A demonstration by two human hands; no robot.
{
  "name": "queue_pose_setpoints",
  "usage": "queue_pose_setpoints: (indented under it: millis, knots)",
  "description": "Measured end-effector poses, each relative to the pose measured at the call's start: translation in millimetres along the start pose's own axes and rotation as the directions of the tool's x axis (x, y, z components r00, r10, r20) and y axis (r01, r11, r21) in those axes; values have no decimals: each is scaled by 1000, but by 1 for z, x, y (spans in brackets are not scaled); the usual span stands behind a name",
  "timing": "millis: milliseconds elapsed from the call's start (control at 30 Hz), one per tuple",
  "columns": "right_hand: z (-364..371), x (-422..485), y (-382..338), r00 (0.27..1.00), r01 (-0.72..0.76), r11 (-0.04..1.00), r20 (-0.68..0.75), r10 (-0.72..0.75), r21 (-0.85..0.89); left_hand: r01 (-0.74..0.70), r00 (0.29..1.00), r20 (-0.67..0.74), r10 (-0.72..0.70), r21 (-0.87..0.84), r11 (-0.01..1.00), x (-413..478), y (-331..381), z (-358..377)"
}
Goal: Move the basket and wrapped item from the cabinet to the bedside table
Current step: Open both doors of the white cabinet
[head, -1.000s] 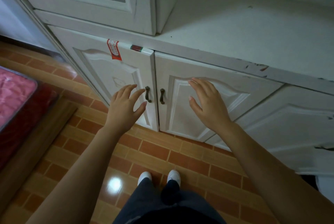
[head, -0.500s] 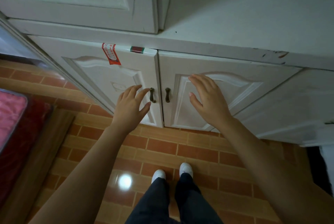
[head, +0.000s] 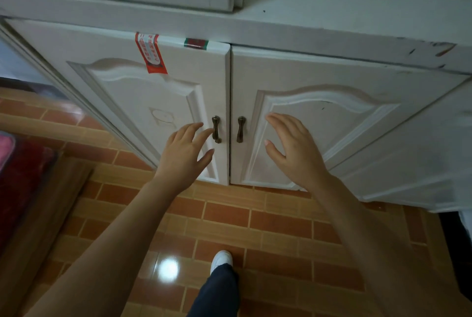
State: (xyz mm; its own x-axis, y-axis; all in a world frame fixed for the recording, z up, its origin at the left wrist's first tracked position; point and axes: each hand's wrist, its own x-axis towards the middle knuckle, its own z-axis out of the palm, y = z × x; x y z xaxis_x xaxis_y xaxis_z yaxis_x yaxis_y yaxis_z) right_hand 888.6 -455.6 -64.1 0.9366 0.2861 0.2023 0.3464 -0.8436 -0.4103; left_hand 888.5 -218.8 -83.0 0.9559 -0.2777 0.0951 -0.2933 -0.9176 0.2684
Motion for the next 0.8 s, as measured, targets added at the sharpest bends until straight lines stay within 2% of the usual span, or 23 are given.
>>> queue_pose_setpoints:
  millis: [200,367,500,800]
  knots:
    - [43,-20,25,990,76,997,-120,-79,-34,-18,991,-131,22,30,999,-6,-10,43]
    - [105,-37,54,973,102,992,-201,-114,-69,-47,965,-254,68,86,995,-9,-26,106]
    - [155,-41,75,962,119,989,-235,-138,-91,-38,952,-299,67,101,994,-9,-48,153]
    - [208,-21,109,874,205,964,-411,-259,-169,-48,868,-492,69,56,997,11,-70,214]
